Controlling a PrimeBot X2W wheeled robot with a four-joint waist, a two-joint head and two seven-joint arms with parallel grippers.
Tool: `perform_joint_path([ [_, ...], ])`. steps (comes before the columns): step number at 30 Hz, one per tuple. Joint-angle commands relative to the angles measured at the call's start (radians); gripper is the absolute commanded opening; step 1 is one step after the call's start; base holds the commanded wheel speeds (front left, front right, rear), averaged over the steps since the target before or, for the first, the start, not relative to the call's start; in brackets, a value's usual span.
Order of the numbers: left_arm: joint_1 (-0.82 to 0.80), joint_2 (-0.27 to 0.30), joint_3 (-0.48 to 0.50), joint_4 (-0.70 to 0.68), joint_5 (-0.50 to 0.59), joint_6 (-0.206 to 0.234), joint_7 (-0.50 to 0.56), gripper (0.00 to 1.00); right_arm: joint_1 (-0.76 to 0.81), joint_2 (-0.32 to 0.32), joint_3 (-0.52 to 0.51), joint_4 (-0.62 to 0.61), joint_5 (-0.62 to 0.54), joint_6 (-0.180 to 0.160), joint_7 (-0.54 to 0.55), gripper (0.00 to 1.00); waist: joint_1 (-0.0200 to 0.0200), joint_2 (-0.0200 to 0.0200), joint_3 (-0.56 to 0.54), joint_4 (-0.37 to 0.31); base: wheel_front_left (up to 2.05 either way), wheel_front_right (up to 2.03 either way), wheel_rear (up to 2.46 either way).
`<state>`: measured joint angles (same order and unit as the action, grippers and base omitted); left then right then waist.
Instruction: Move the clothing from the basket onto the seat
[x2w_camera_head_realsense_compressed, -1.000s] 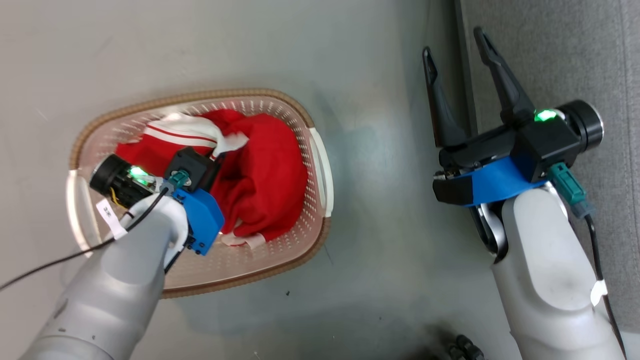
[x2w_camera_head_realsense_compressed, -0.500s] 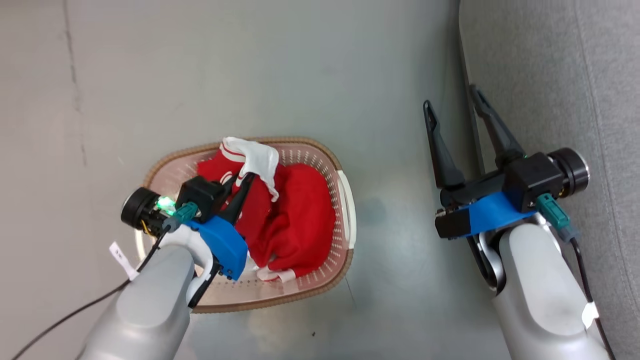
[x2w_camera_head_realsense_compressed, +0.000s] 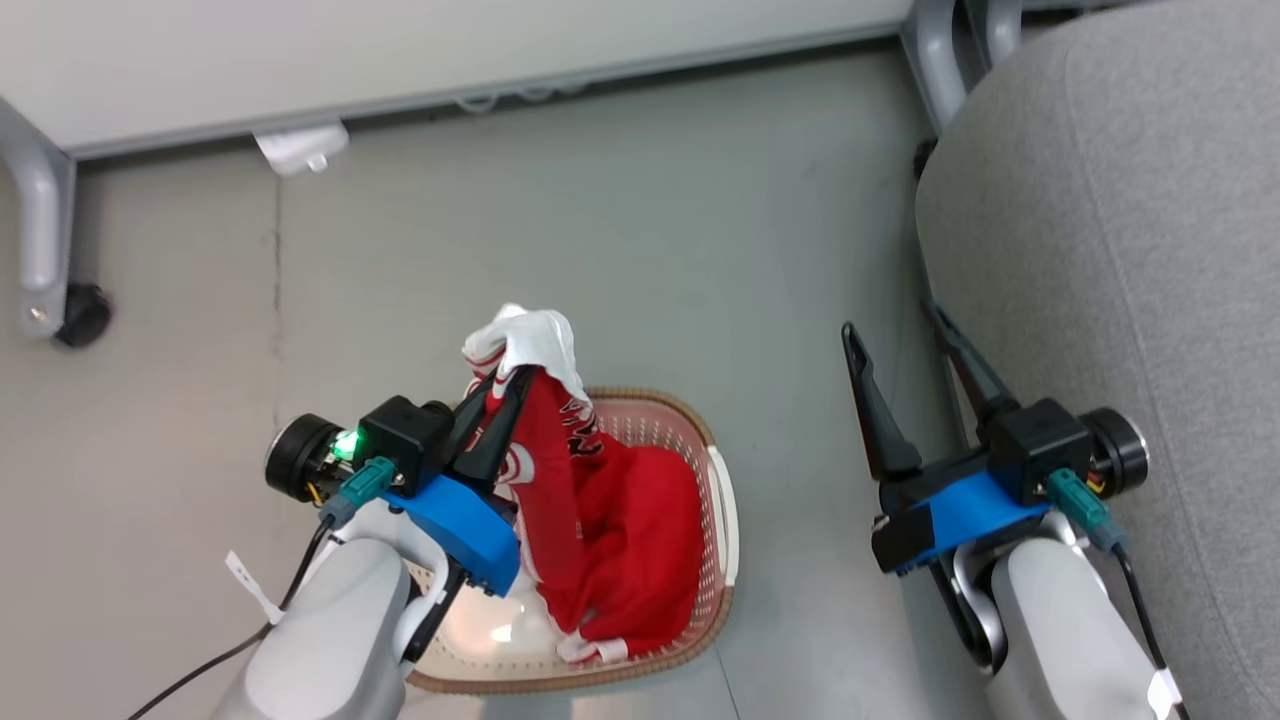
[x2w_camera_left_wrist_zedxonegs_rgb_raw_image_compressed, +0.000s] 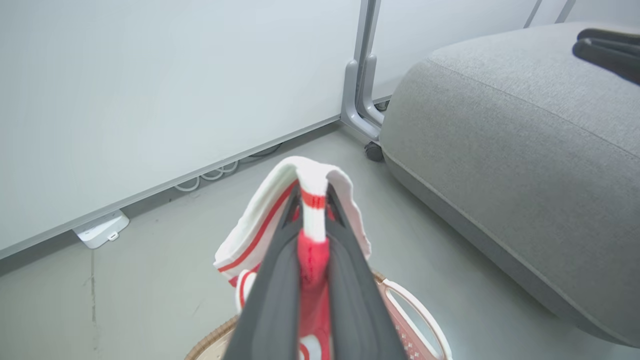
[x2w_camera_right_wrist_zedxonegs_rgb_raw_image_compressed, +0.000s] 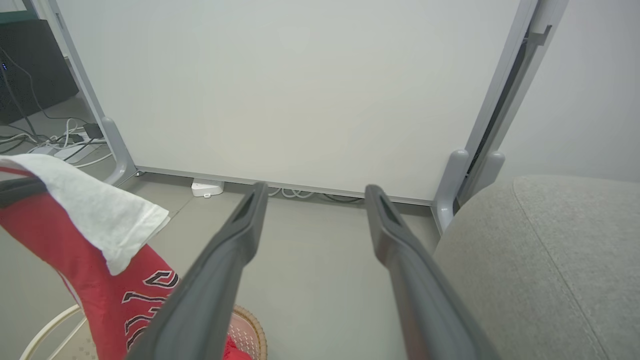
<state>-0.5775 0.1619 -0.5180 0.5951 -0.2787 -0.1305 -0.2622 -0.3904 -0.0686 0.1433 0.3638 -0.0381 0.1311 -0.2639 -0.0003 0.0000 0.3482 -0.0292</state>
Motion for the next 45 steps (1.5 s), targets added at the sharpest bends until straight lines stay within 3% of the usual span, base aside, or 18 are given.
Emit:
perform_joint_path([
  [1, 0.013, -0.002, 0.005, -0.01, 0.006, 0.002, -0.004, 0.0, 0.019, -0.005, 0.003, 0.005, 0.006, -0.001, -0.001, 1.0, 0.0003, 0.0, -0.053, 0.013, 0.0, 0.0, 0.0],
  [21, -0.012, -0.053, -0.054, -0.138, 0.006, 0.001, -0.004, 0.0, 0.211, 0.0, 0.038, 0.043, 0.051, -0.001, -0.001, 1.0, 0.0003, 0.0, -0.334, 0.021, 0.0, 0.0, 0.0],
  [34, -0.029, -0.036, -0.097, -0.193, 0.0, 0.0, -0.004, 0.0, 0.236, -0.012, 0.07, 0.035, 0.062, -0.001, -0.001, 1.0, 0.0003, 0.0, -0.372, 0.03, 0.0, 0.0, 0.0],
  [45, -0.036, -0.044, -0.122, -0.199, -0.001, 0.0, -0.004, 0.0, 0.169, -0.046, 0.218, 0.04, 0.078, -0.001, -0.001, 1.0, 0.0003, 0.0, -0.364, 0.056, 0.0, 0.0, 0.0],
])
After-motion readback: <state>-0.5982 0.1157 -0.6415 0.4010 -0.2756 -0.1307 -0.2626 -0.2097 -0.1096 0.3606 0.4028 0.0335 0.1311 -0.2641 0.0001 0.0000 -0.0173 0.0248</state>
